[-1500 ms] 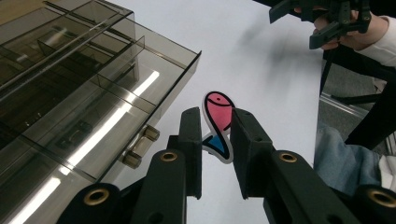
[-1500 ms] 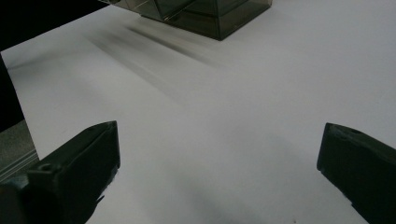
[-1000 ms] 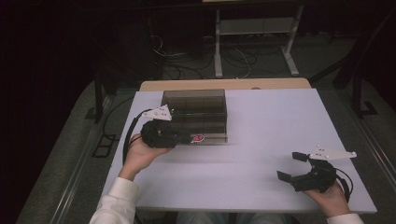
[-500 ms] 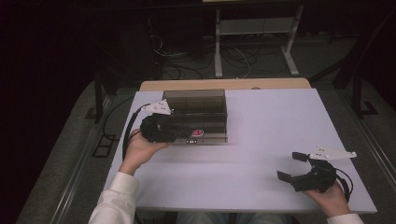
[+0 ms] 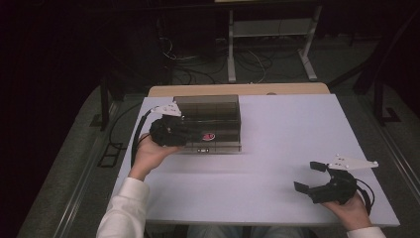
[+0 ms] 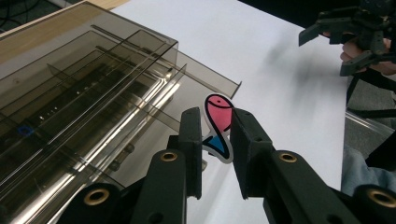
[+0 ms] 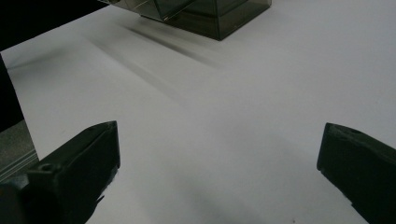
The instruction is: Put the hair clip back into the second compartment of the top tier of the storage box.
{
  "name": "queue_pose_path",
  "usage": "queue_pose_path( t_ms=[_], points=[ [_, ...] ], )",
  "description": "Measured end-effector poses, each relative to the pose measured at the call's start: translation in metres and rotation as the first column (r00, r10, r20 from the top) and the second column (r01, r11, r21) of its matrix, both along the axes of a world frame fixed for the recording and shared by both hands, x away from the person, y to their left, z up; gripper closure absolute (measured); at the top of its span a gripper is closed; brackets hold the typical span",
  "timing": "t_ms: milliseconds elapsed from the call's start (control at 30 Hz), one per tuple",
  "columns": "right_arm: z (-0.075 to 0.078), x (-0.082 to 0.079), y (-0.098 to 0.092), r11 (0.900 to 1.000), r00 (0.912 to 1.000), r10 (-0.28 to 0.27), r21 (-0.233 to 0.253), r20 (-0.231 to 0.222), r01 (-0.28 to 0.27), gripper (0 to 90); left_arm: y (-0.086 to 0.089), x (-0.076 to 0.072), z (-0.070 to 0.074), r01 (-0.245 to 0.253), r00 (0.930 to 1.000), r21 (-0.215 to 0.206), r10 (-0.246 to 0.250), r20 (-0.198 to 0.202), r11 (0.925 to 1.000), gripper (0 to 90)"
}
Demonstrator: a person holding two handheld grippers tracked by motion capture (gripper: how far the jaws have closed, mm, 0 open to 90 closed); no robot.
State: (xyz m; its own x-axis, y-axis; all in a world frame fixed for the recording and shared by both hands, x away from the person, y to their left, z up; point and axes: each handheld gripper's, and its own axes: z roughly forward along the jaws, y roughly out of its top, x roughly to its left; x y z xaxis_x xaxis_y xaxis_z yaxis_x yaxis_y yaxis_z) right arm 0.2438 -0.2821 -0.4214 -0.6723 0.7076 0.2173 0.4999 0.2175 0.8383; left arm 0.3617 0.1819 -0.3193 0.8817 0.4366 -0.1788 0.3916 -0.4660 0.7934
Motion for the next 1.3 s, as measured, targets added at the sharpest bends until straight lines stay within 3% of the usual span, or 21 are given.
queue_pose_path(
  t_ms=[1300],
  points=[
    [0.000, 0.000, 0.000, 1.000, 1.0000, 0.003, 0.000, -0.002, -0.003, 0.0, 0.003, 0.030, -0.030, -0.097, 0.9939, 0.043, 0.099, -0.048, 0.9943, 73.8]
  ],
)
